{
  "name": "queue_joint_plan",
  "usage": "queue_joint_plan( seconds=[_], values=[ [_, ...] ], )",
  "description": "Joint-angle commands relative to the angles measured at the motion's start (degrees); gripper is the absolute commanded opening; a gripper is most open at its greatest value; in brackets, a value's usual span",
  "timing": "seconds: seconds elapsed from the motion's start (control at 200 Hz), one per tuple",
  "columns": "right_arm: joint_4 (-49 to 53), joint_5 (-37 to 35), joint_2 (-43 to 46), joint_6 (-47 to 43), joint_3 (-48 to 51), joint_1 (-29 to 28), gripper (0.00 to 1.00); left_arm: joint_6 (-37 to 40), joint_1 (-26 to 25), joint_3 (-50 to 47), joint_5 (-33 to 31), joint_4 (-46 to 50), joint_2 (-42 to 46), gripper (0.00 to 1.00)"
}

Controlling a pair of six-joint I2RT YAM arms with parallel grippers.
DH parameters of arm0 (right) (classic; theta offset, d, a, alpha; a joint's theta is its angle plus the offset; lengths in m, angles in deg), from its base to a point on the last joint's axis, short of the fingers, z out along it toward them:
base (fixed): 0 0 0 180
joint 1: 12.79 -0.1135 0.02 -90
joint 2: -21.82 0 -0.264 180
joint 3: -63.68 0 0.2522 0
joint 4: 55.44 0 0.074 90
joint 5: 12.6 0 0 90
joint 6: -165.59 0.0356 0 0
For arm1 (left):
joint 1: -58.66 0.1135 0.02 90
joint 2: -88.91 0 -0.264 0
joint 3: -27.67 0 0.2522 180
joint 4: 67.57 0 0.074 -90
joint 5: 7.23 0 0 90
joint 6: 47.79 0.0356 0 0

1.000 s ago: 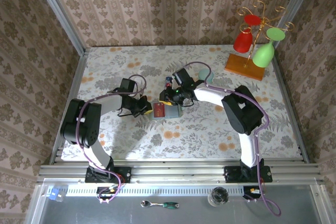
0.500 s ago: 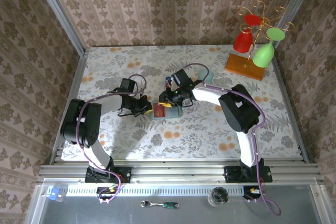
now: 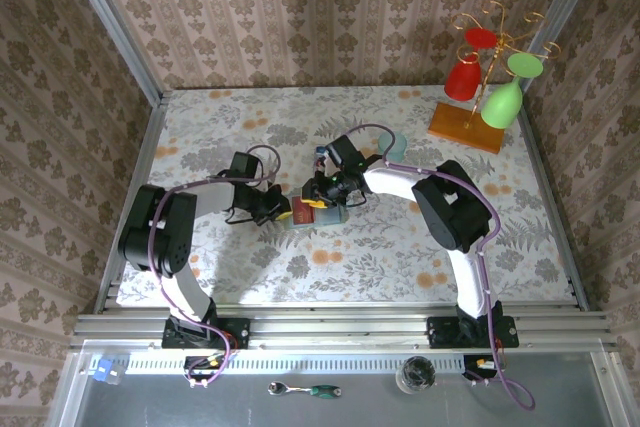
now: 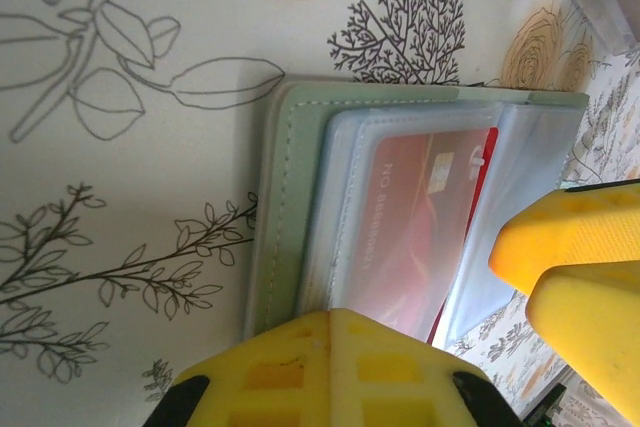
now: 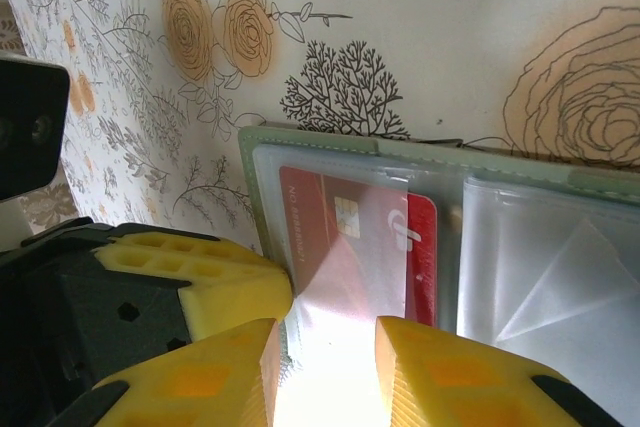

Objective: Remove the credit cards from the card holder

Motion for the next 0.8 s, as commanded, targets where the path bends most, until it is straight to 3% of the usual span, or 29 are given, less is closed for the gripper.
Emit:
queue_joint_plan(
  seconds=[0.0,0.795],
  values=[
    [2.89,0.51,-0.6,-0.75,-1.16,-0.37,0.31,1.31,0.43,0.34,-0.37,2.7,-1.02,0.0],
    [6.67,-0.47,-2.3,-3.1,-2.8,-1.43,0.29,0.96,0.46,-0.47,-0.2,1.55,-1.09,0.0]
  ],
)
